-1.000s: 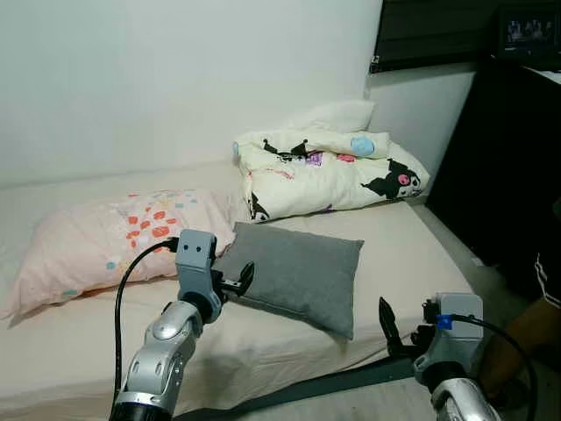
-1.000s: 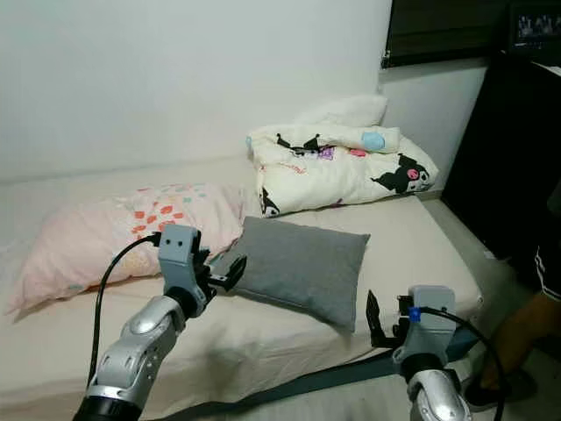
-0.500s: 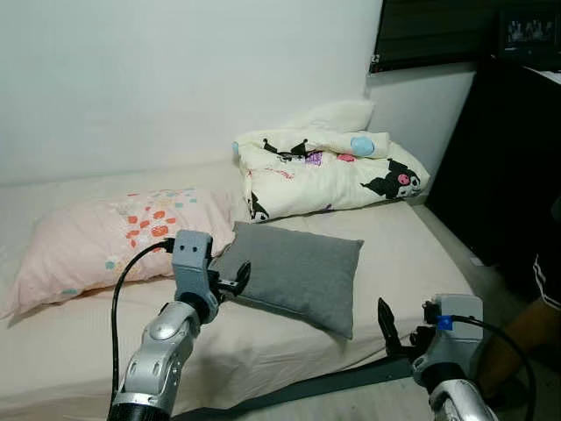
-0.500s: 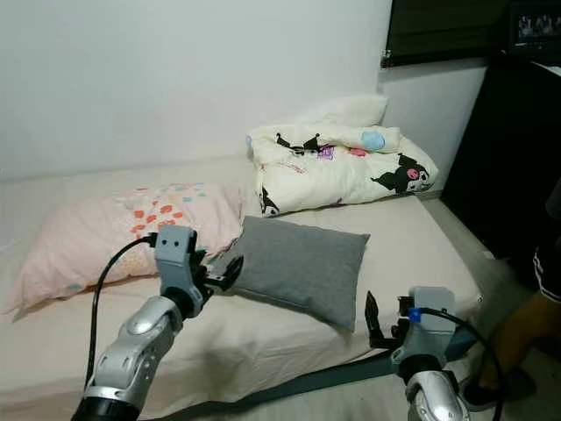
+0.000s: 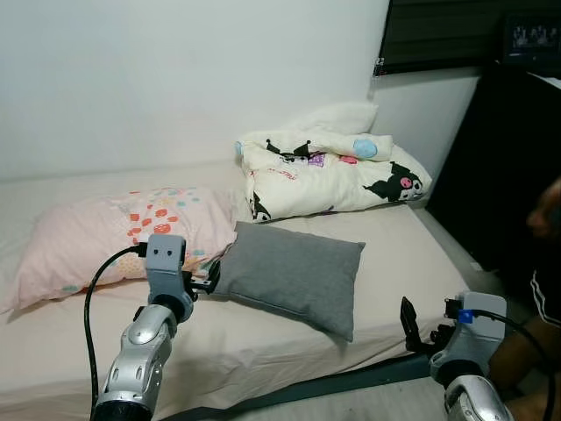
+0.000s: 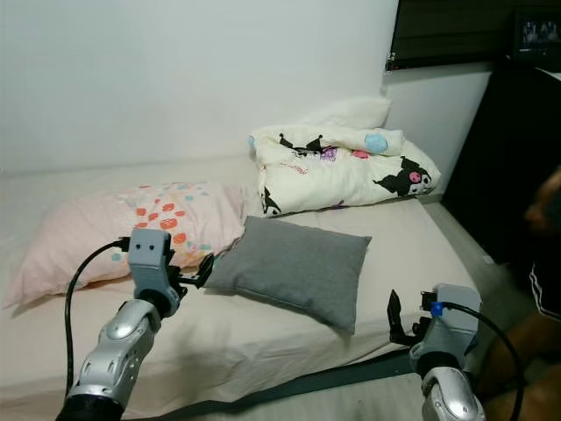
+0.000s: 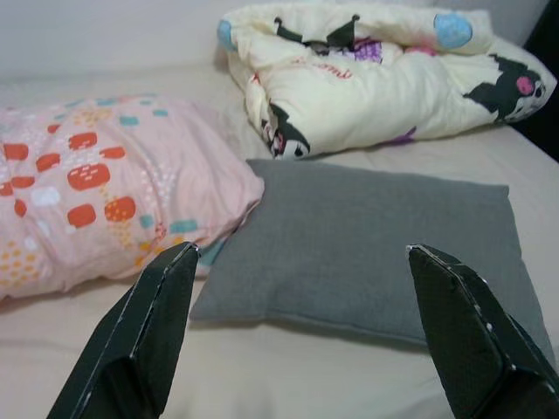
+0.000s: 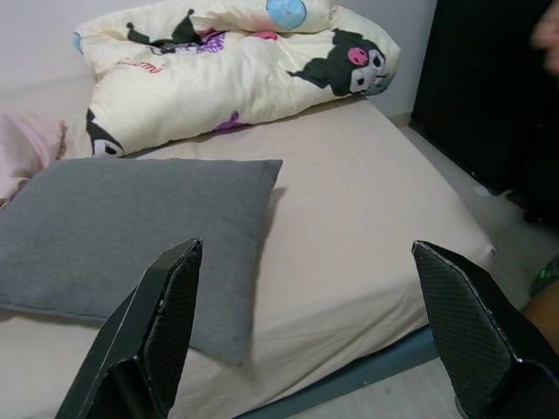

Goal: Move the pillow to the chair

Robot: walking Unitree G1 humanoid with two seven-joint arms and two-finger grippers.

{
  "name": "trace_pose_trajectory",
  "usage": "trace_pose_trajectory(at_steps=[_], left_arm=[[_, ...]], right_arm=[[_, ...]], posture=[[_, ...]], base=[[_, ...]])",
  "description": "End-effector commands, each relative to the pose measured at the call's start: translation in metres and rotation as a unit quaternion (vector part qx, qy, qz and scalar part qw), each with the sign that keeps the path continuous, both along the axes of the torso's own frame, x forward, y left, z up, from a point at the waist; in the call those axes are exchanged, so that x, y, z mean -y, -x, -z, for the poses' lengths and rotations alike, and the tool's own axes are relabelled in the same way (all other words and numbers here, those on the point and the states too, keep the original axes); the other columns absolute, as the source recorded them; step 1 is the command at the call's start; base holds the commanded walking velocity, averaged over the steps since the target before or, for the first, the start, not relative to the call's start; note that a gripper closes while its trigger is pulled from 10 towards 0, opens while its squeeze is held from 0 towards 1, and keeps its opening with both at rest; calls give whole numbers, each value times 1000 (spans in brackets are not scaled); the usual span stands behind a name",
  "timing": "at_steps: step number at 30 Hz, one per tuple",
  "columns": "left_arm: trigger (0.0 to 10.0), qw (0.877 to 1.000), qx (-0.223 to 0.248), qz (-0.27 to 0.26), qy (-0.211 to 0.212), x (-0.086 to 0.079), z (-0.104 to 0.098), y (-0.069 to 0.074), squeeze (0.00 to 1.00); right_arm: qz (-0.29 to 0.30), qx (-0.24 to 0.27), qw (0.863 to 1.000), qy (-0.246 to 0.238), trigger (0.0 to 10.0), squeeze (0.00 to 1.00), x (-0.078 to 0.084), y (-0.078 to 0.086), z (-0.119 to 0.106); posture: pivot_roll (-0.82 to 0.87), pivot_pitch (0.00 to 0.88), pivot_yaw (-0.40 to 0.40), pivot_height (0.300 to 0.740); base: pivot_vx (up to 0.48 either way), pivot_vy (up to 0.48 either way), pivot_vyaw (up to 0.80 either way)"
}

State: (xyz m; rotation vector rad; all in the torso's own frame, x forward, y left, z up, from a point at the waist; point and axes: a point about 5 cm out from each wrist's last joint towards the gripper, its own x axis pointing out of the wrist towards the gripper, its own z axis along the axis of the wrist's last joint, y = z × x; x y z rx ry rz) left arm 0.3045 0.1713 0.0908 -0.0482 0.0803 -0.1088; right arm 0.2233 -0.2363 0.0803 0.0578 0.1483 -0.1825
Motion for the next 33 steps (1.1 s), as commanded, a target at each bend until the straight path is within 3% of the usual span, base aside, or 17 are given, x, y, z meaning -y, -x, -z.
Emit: trace_pose_trajectory(at_steps=[1, 8, 10, 20, 26, 33], left_arm=[[10000, 1000, -7, -9, 14, -2, 9, 2, 0], [10000, 1000, -5, -17, 18, -4, 12, 2, 0], [10000, 1000, -9, -26, 9, -10, 20, 3, 0], [10000, 999, -1, -32, 21, -10, 22, 5, 0], [10000, 999, 11, -25, 22, -6, 18, 5, 0], [10000, 999, 48, 15, 9, 5, 1, -1, 0]], right_arm=[[9, -6, 1000, -19, 10000, 0, 2, -2, 0], [12, -15, 1000, -9, 10000, 0, 8, -4, 2], [19, -26, 999, 12, 10000, 0, 15, -5, 6], [-8, -18, 999, 27, 10000, 0, 14, -6, -2], [-26, -1, 999, 24, 10000, 0, 11, -9, -12], [-26, 5, 999, 23, 10000, 0, 10, -12, -15]], posture=[[-133, 0, -13, 740], [-130, 0, -16, 740], [-132, 0, -23, 740], [-142, 0, -41, 740], [-141, 0, -41, 740], [-136, 0, -30, 740]], base=[[0, 0, 0], [0, 0, 0], [0, 0, 0], [0, 0, 0], [0, 0, 685], [0, 0, 800]])
